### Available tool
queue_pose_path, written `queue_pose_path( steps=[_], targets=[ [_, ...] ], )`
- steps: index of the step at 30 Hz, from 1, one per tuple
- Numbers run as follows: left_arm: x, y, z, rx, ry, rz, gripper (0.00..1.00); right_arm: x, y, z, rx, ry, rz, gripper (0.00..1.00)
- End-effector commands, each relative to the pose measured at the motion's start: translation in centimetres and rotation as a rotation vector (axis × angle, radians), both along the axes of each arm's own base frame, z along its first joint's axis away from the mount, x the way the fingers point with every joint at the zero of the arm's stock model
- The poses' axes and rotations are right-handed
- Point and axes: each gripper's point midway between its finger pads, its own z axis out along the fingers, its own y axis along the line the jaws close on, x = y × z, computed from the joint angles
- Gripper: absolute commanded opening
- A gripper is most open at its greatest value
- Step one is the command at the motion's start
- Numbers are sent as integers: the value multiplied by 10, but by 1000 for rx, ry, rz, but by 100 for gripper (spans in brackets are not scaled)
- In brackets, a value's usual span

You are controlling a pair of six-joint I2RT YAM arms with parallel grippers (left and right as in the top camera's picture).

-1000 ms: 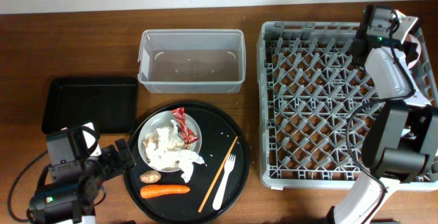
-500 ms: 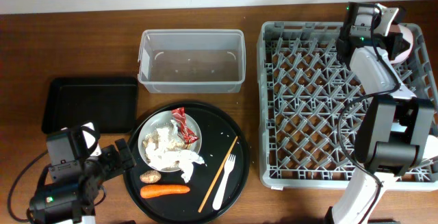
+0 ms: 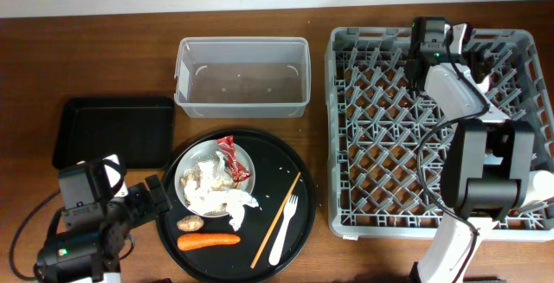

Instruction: Sort waste into correct bins and load items into the dishwasher rack

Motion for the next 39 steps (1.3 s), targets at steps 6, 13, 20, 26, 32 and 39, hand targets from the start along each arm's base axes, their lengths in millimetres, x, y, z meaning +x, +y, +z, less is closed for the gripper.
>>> queue_pose_path(
  steps=[6, 13, 20, 26, 32, 39],
  targets=[
    [2, 3, 8, 7, -23, 17, 99, -17, 49, -13, 420, -70, 45, 98],
    [3, 3, 8, 7, -24, 17, 99, -82, 136, 98, 879, -184, 306, 98],
    [12, -7, 13, -44, -70, -19, 99, -170, 254, 89, 1271, 202, 511, 98],
    [18, -14, 17, -76, -103, -44, 99, -194, 311, 83, 1262, 347, 666, 98],
    [16, -14, 16, -77, -95, -43, 99, -254, 370, 39, 1281, 513, 557, 100],
    [13, -15, 14, -82, -79, -42, 99, -317, 419, -42, 1154, 508, 406, 94]
  ],
)
